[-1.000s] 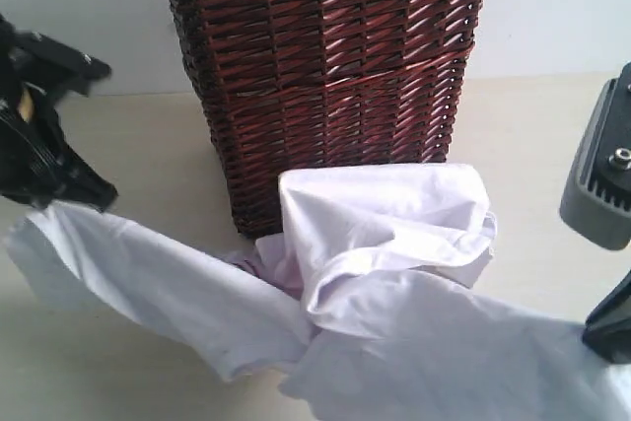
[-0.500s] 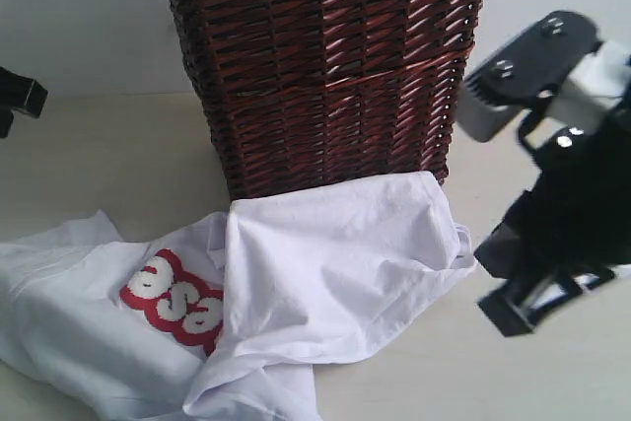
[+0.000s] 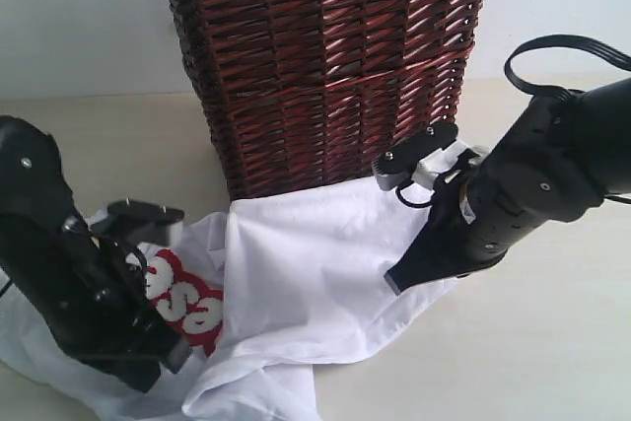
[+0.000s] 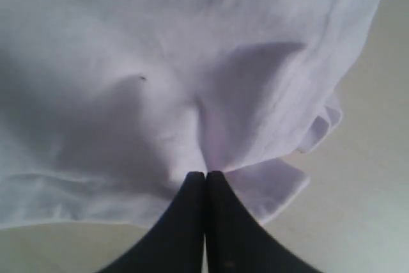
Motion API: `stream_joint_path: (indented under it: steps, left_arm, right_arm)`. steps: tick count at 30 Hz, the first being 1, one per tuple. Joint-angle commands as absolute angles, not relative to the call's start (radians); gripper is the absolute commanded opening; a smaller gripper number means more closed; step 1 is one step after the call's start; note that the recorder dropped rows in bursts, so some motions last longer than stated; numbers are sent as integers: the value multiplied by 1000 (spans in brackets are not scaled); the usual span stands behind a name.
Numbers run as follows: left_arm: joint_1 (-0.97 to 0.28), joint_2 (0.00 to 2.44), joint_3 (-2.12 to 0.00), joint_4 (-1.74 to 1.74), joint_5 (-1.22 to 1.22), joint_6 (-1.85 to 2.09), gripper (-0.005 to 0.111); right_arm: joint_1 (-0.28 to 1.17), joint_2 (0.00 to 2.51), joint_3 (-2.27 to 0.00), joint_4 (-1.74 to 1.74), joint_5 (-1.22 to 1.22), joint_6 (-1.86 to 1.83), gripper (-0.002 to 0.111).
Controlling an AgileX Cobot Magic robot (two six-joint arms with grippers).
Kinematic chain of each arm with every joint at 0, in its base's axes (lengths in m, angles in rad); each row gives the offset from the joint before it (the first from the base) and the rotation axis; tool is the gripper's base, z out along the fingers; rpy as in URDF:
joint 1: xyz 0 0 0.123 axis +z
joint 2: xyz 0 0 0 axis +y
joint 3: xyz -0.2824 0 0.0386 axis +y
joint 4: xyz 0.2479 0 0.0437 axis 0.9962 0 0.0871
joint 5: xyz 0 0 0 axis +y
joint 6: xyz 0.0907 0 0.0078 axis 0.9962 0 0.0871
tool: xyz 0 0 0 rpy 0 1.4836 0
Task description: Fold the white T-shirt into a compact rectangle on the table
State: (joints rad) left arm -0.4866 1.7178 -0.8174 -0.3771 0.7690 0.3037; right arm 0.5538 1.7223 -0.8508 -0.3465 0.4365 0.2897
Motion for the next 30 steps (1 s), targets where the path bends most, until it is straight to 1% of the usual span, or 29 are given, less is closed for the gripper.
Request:
stream_joint_path:
  steps: [1, 2, 4, 9, 14, 16, 22, 26, 28, 30]
  left_arm:
    - [-491, 1840, -814, -219, 765, 166, 0]
    - [-491, 1875, -814, -121, 773, 80, 0]
    - [-491, 1894, -814, -31, 788, -9, 0]
    - [-491, 1873, -814, 110, 849, -136, 0]
    - [-478, 1849, -824, 336, 939, -324, 0]
    - [-461, 1858, -840, 376, 992, -343, 0]
    - [-387, 1818, -888, 427, 1061, -343, 0]
    - [-355, 1726, -899, 421, 1051, -335, 0]
    - [-348, 1685, -899, 383, 1033, -309, 0]
    - [-348, 1650, -894, 262, 982, -254, 0]
  right_arm:
    - [500, 1757, -854, -362, 426, 292, 0]
    - [486, 1771, -854, -366, 443, 290, 0]
    - [481, 1782, -854, -376, 460, 290, 0]
    - [481, 1834, -854, -376, 502, 271, 0]
    - [481, 1870, -854, -388, 634, 271, 0]
    - [481, 1865, -854, -373, 688, 249, 0]
    - [483, 1814, -854, -262, 776, 129, 0]
    - [483, 1758, -854, -301, 851, 139, 0]
    - [483, 1738, -854, -339, 890, 163, 0]
    - [483, 1715, -854, -330, 869, 158, 0]
